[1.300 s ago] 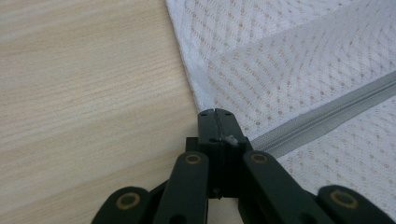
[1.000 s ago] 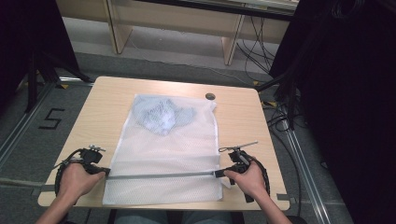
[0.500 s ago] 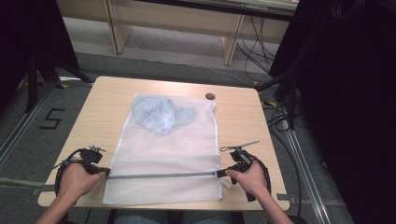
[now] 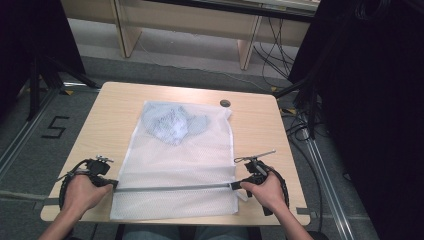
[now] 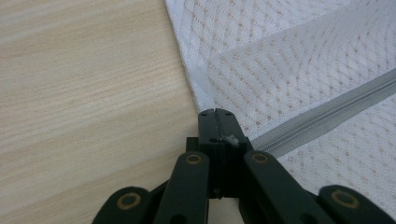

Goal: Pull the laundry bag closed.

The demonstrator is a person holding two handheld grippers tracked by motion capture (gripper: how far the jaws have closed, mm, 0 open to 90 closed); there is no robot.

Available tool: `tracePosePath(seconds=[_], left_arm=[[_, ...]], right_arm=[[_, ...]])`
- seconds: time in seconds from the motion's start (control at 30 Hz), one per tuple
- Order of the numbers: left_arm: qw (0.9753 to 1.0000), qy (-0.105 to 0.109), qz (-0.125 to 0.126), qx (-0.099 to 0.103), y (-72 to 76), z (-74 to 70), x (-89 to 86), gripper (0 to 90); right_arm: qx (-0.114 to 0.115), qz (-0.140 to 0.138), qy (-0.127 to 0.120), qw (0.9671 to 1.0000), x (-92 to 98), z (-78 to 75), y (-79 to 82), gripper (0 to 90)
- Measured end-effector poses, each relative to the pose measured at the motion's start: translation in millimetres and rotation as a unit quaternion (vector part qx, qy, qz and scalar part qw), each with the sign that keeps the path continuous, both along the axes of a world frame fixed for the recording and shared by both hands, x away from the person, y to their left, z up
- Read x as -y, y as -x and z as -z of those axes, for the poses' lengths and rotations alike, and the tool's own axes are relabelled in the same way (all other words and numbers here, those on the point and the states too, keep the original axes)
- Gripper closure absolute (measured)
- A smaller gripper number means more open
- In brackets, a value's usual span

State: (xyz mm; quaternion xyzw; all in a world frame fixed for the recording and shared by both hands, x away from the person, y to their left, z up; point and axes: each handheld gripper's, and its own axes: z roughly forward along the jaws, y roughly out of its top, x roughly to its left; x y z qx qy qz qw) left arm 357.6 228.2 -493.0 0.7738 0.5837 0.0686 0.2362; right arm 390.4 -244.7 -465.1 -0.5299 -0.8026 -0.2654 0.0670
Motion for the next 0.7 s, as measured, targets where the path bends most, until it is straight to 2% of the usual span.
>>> tracePosePath(seconds=[0.03,0.13,0.17,0.23,0.3,0.37,0.43,0.47,0.53,0.57,0.6,0.63,0.67,0.7], left_arm=[[1.0000,-0.002,0.007,-0.006,-0.4,-0.6,-1.5,89.9],[1.0000,-0.001,0.006,0.003,0.2,0.5,-1.2,89.8],[1.0000,-0.001,0.006,0.004,0.3,0.4,-1.1,89.8],[1.0000,-0.001,0.005,0.004,0.5,0.5,-1.1,89.7],[0.9999,0.006,-0.005,0.009,0.8,1.4,0.3,89.4],[1.0000,0.002,0.003,0.004,1.1,0.5,-1.5,88.9],[1.0000,0.006,-0.003,0.004,0.9,-0.3,-1.3,85.2],[1.0000,0.000,-0.002,0.001,0.5,-1.4,-1.8,82.0],[0.9999,0.000,-0.004,0.014,0.6,-1.4,-3.6,79.7],[0.9997,0.005,-0.010,0.023,0.9,-2.6,-4.4,78.8],[0.9997,0.002,-0.008,0.023,0.8,-4.6,-5.6,77.7],[0.9995,-0.001,-0.002,0.032,0.1,-6.7,-7.1,76.7],[0.9989,0.003,0.002,0.046,0.4,-7.6,-8.6,75.9],[0.9988,0.003,0.002,0.048,0.5,-9.4,-8.8,74.5]], right_arm=[[0.002,-0.009,0.001,1.0000,1.4,1.0,-0.5,86.1],[0.006,0.006,0.009,0.9999,2.5,0.0,-0.1,82.9],[0.011,0.007,0.006,0.9999,4.3,-0.3,-0.6,79.2],[0.032,0.018,0.021,0.9991,8.8,-2.7,-0.6,77.7],[0.045,0.026,0.023,0.9984,12.8,-4.6,-0.8,74.7],[0.055,0.030,0.031,0.9975,15.4,-5.3,-0.6,73.0],[0.059,0.032,0.034,0.9971,18.6,-5.0,-0.5,71.5],[0.062,0.032,0.035,0.9969,20.7,-4.6,-0.8,70.6],[0.074,0.031,0.045,0.9958,24.7,-3.4,-1.2,69.7],[0.071,0.041,0.036,0.9960,25.0,-4.9,-0.4,69.2],[0.074,0.036,0.037,0.9960,28.2,-4.5,-0.8,68.5],[0.069,0.043,0.033,0.9961,28.7,-4.8,-0.8,67.8],[0.074,0.043,0.035,0.9957,30.7,-4.8,-0.6,67.0],[0.079,0.044,0.038,0.9952,33.2,-3.1,-0.9,65.3]])
